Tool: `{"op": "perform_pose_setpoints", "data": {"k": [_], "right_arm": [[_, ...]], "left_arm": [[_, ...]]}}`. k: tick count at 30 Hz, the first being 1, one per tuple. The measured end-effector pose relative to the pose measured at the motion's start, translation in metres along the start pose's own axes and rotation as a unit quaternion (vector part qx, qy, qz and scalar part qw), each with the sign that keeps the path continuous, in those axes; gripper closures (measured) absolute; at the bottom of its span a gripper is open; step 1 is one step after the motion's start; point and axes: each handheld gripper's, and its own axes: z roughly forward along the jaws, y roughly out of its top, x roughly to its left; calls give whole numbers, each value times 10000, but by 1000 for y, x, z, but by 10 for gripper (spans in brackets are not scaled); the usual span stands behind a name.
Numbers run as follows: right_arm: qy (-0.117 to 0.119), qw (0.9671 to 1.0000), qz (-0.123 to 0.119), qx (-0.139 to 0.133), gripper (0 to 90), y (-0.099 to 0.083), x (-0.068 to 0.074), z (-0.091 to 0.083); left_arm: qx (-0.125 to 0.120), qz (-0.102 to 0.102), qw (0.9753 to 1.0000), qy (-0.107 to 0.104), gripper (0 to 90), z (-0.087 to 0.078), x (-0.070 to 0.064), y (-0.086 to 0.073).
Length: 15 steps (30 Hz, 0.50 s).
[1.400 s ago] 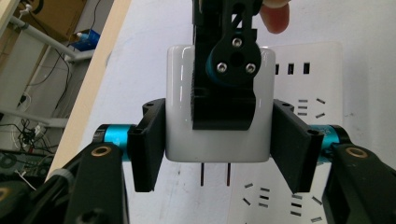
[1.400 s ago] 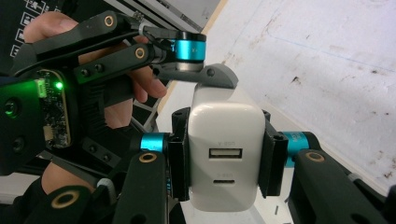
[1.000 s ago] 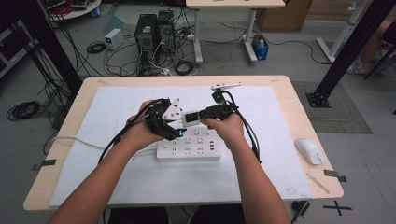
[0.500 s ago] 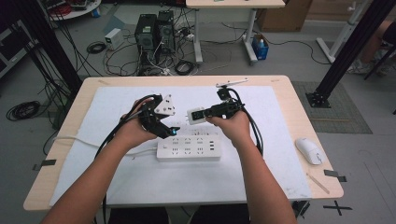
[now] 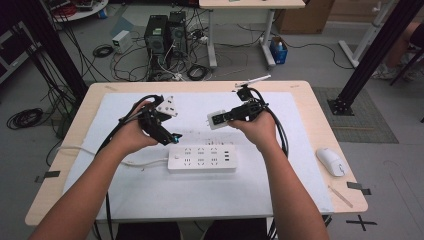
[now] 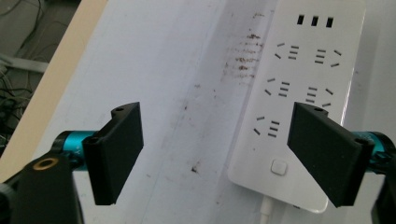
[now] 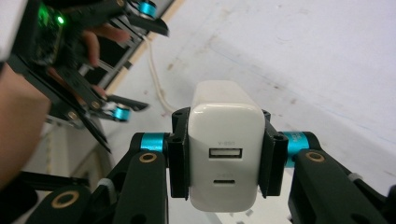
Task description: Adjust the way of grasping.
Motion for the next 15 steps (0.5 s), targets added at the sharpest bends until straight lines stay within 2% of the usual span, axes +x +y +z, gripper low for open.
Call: {"op": "perform_pose_setpoints", "data": {"k": [1, 3, 9, 11, 12, 14, 15], "right_arm": [[-76, 9999, -51, 46, 625, 1, 0, -3], [-246, 9995, -125, 132, 624, 4, 2, -9], [-545, 9976, -337, 251, 624, 11, 5, -28], [-606, 9971, -349, 284, 624, 13, 6, -32], [-710, 9960, -414, 341, 624, 15, 6, -37], [-736, 9956, -443, 361, 624, 16, 7, -40], [-736, 9956, -443, 361, 624, 16, 7, -40]], "left_arm": [[0, 0, 10000, 0, 162, 0, 0, 0], [120, -129, 9998, 22, 162, -7, 8, -4], [253, -401, 9989, -64, 161, -20, 25, -12], [253, -401, 9989, -64, 162, -20, 25, -12], [424, -415, 9982, -88, 139, -24, 31, -14], [424, -415, 9982, -88, 121, -24, 31, -14], [549, -383, 9977, -79, 121, -27, 34, -15]]}}
